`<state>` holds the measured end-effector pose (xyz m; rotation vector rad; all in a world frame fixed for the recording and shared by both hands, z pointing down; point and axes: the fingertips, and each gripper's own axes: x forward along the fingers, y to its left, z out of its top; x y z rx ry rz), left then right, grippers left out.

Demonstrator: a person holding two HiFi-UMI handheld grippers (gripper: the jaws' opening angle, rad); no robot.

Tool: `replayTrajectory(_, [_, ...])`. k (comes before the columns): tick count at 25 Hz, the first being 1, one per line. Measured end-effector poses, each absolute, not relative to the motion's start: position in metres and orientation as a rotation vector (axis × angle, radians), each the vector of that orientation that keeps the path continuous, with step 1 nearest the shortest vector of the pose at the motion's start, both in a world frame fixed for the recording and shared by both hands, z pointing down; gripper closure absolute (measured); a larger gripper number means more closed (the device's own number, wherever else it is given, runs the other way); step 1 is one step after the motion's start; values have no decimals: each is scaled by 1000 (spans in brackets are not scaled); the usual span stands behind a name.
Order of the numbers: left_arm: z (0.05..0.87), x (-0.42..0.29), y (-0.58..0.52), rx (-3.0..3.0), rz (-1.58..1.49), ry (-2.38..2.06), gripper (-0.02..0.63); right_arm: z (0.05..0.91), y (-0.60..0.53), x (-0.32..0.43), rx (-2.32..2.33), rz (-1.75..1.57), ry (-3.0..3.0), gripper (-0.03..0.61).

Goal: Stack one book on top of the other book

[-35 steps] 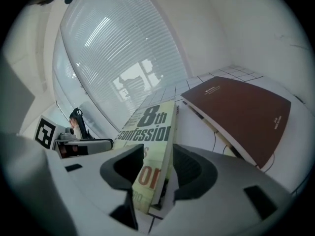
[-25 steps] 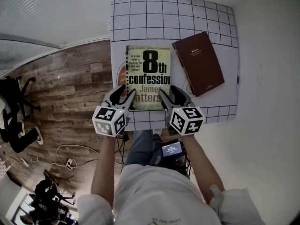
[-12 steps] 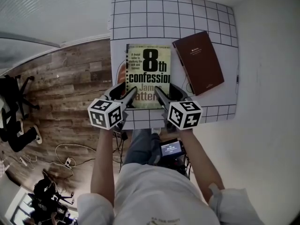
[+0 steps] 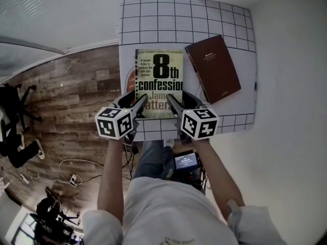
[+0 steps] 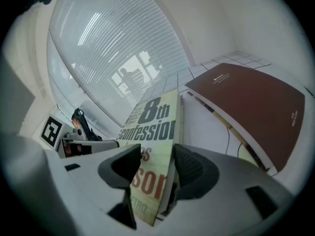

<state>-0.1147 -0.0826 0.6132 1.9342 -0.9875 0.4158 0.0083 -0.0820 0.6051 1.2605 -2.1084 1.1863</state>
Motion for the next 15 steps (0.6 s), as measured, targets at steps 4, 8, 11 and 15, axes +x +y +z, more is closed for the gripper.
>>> replayTrajectory(4, [607,-116,-82,1938,403,-987,413,598,-81,7,1268,1177,-2116,359])
replayTrajectory(8, [597,-117,-83,1963,415,-986,413,589,-81,6,1277,1164,-2127,360])
replayTrajectory(11, [588,-116,-84,1976,415,-982,413,580,-81,7,1285,1163,-2130,360])
replayTrajectory(15, [571,-111,-85,2002,411,-975,413,564,-82,12,1298,1149,-2147,360])
